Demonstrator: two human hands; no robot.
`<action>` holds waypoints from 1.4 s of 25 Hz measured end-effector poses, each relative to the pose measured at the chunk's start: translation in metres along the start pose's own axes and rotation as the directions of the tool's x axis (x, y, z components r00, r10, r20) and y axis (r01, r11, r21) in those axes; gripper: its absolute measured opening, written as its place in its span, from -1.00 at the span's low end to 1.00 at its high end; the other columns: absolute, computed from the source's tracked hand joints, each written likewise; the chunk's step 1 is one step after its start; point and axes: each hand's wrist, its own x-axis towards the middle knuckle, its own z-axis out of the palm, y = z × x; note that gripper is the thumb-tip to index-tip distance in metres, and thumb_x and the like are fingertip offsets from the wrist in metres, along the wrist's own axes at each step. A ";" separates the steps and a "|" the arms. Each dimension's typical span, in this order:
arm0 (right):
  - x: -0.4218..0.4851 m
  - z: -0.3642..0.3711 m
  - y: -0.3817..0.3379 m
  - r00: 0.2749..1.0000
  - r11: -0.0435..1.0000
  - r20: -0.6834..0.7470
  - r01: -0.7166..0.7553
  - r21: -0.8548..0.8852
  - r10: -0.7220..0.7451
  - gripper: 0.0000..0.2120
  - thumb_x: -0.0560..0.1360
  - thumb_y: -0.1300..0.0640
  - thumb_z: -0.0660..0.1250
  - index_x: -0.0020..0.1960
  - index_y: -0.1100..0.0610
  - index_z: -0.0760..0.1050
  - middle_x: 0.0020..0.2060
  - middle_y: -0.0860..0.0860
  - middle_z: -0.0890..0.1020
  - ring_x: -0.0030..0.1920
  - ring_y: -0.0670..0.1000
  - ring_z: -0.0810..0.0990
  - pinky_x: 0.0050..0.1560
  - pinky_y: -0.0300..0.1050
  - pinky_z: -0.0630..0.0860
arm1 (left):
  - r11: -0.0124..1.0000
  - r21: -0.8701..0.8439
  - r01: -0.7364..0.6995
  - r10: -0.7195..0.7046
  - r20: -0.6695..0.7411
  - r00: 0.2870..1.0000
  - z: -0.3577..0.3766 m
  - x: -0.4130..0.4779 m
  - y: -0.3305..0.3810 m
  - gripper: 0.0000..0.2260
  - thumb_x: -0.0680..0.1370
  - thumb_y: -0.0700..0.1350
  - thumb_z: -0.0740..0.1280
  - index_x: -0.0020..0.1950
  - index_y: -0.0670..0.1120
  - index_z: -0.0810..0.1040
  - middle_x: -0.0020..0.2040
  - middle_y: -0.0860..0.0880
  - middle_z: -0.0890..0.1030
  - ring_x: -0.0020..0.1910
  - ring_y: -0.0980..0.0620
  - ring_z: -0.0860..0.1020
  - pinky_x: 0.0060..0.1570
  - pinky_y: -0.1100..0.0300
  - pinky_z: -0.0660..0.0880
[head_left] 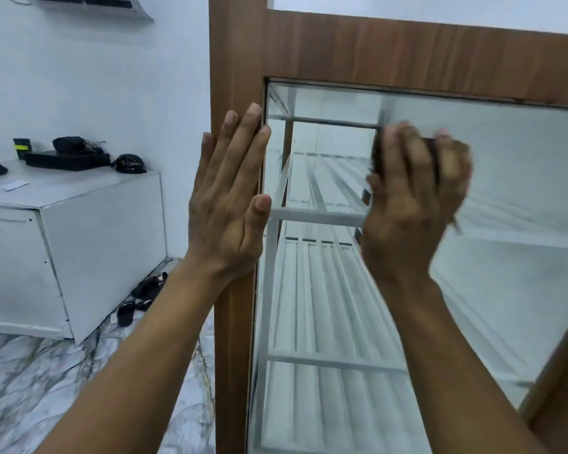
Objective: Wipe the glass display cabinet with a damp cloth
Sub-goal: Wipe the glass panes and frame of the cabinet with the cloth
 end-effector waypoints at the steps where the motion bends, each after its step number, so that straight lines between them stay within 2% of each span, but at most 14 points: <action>1: 0.001 -0.003 0.001 0.997 0.996 0.007 -0.078 -0.051 0.078 -0.58 0.66 0.12 0.27 0.50 0.17 0.41 0.45 0.12 0.46 0.46 0.19 0.26 0.51 0.34 0.19 | 1.000 -0.006 0.003 -0.003 -0.005 1.000 0.000 -0.001 0.001 -0.36 0.69 0.11 -0.19 0.51 -0.33 0.31 0.53 -0.33 0.30 0.58 -0.12 0.13 0.60 -0.12 0.01; 3: 0.014 0.003 -0.025 0.990 0.987 0.067 -0.113 -0.113 0.121 -0.54 0.68 0.04 0.18 0.55 0.14 0.34 0.50 0.12 0.32 0.51 0.21 0.20 0.54 0.38 0.10 | 1.000 -0.019 0.006 -0.006 -0.015 1.000 0.001 -0.001 0.002 -0.36 0.69 0.10 -0.18 0.50 -0.33 0.33 0.53 -0.34 0.31 0.58 -0.14 0.15 0.60 -0.12 0.02; 8: 0.015 0.001 -0.056 0.903 0.961 0.329 0.272 0.057 -0.276 -0.39 0.64 -0.16 0.16 0.60 0.10 0.22 0.57 0.10 0.32 0.59 0.23 0.21 0.56 0.42 0.04 | 0.999 0.036 0.008 -0.008 -0.008 1.000 0.000 -0.009 0.002 -0.37 0.69 0.08 -0.17 0.51 -0.34 0.31 0.52 -0.37 0.30 0.59 -0.24 0.15 0.60 -0.10 0.01; 13: 0.016 -0.011 -0.010 0.970 0.983 0.196 -0.117 -0.142 0.144 -0.44 0.67 -0.07 0.07 0.59 0.18 0.23 0.57 0.20 0.29 0.58 0.30 0.19 0.56 0.43 -0.04 | 0.999 0.013 0.044 -0.043 -0.027 0.999 0.002 -0.018 0.006 -0.38 0.68 0.07 -0.16 0.50 -0.35 0.30 0.51 -0.37 0.30 0.57 -0.12 0.13 0.60 -0.10 0.01; 17: 0.003 0.008 -0.085 0.928 0.966 0.271 0.238 0.097 -0.256 -0.48 0.68 -0.03 0.12 0.58 0.14 0.26 0.57 0.13 0.32 0.58 0.22 0.23 0.60 0.24 -0.05 | 0.999 0.026 0.031 -0.031 -0.013 0.999 -0.001 -0.018 0.004 -0.37 0.68 0.08 -0.15 0.51 -0.36 0.28 0.52 -0.38 0.29 0.57 -0.30 0.17 0.60 -0.12 0.03; 19: -0.033 -0.003 -0.066 0.889 0.948 0.330 0.290 0.129 -0.317 -0.51 0.69 0.01 0.15 0.59 0.12 0.25 0.57 0.11 0.32 0.60 0.18 0.18 0.59 0.24 0.00 | 0.999 0.043 0.025 -0.026 0.031 0.999 -0.002 -0.034 0.006 -0.38 0.68 0.08 -0.13 0.51 -0.37 0.28 0.53 -0.39 0.26 0.58 -0.30 0.14 0.60 -0.13 -0.01; 21: -0.067 -0.023 -0.017 0.925 0.990 0.358 0.138 0.001 -0.129 -0.50 0.68 0.06 0.17 0.59 0.11 0.23 0.57 0.16 0.30 0.60 0.20 0.09 0.59 0.32 -0.02 | 0.998 0.043 0.044 -0.047 0.074 0.996 0.000 -0.058 0.012 -0.37 0.68 0.09 -0.12 0.51 -0.36 0.28 0.53 -0.40 0.26 0.59 -0.19 0.10 0.60 -0.15 -0.01; 24: -0.057 -0.023 -0.015 0.923 0.937 0.169 -0.327 -0.121 0.345 -0.49 0.66 0.09 0.14 0.58 0.18 0.23 0.55 0.24 0.29 0.57 0.34 0.13 0.56 0.41 -0.03 | 0.995 0.054 0.085 -0.088 0.053 0.995 0.003 -0.074 0.014 -0.37 0.67 0.10 -0.12 0.50 -0.36 0.28 0.52 -0.38 0.28 0.58 -0.13 0.09 0.59 -0.15 0.00; 26: -0.052 -0.011 -0.059 0.965 0.999 0.261 -0.043 0.022 0.036 -0.50 0.66 0.10 0.20 0.57 0.17 0.28 0.56 0.18 0.32 0.57 0.29 0.20 0.59 0.32 -0.06 | 0.996 0.047 0.078 -0.080 0.043 0.996 0.003 -0.073 0.013 -0.37 0.67 0.10 -0.13 0.51 -0.35 0.28 0.52 -0.39 0.28 0.58 -0.14 0.10 0.59 -0.15 0.00; 28: -0.077 -0.014 -0.068 0.865 0.940 0.367 0.319 0.123 -0.341 -0.51 0.69 0.08 0.19 0.59 0.10 0.26 0.57 0.09 0.32 0.60 0.15 0.18 0.60 0.21 -0.12 | 0.997 0.038 0.061 -0.063 0.041 0.997 0.002 -0.076 0.011 -0.39 0.67 0.08 -0.11 0.51 -0.35 0.27 0.52 -0.39 0.27 0.59 -0.12 0.08 0.59 -0.14 0.01; 29: -0.084 -0.021 -0.048 0.847 0.938 0.408 0.335 0.085 -0.340 -0.51 0.70 0.06 0.17 0.60 0.08 0.23 0.57 0.08 0.31 0.62 0.12 0.12 0.60 0.22 -0.14 | 0.998 0.034 0.058 -0.060 0.046 0.997 0.002 -0.080 0.011 -0.40 0.67 0.07 -0.10 0.51 -0.35 0.27 0.52 -0.40 0.27 0.60 -0.10 0.06 0.59 -0.14 0.00; 31: -0.080 -0.034 0.007 0.938 0.995 0.346 0.061 -0.081 -0.029 -0.49 0.69 0.07 0.16 0.60 0.12 0.17 0.57 0.17 0.29 0.62 0.21 0.07 0.58 0.37 -0.09 | 0.997 0.040 0.063 -0.065 0.051 0.997 0.004 -0.092 0.012 -0.40 0.67 0.06 -0.10 0.51 -0.35 0.27 0.52 -0.40 0.27 0.62 -0.05 0.01 0.60 -0.14 -0.02; 33: -0.040 -0.032 0.024 0.939 0.946 0.168 -0.269 -0.181 0.299 -0.48 0.66 0.14 0.22 0.58 0.23 0.22 0.55 0.27 0.30 0.57 0.36 0.17 0.54 0.47 0.00 | 0.996 0.047 0.079 -0.080 0.031 0.996 0.007 -0.096 0.013 -0.39 0.67 0.08 -0.11 0.51 -0.34 0.28 0.52 -0.39 0.28 0.62 -0.03 0.01 0.59 -0.13 -0.01; 35: -0.027 -0.021 -0.012 0.973 0.986 0.172 -0.137 -0.093 0.151 -0.48 0.63 0.17 0.25 0.55 0.24 0.28 0.53 0.25 0.34 0.55 0.35 0.24 0.57 0.39 -0.03 | 0.996 0.045 0.080 -0.082 0.026 0.996 0.007 -0.097 0.015 -0.40 0.67 0.07 -0.11 0.51 -0.34 0.28 0.52 -0.38 0.28 0.61 -0.05 0.04 0.59 -0.13 0.00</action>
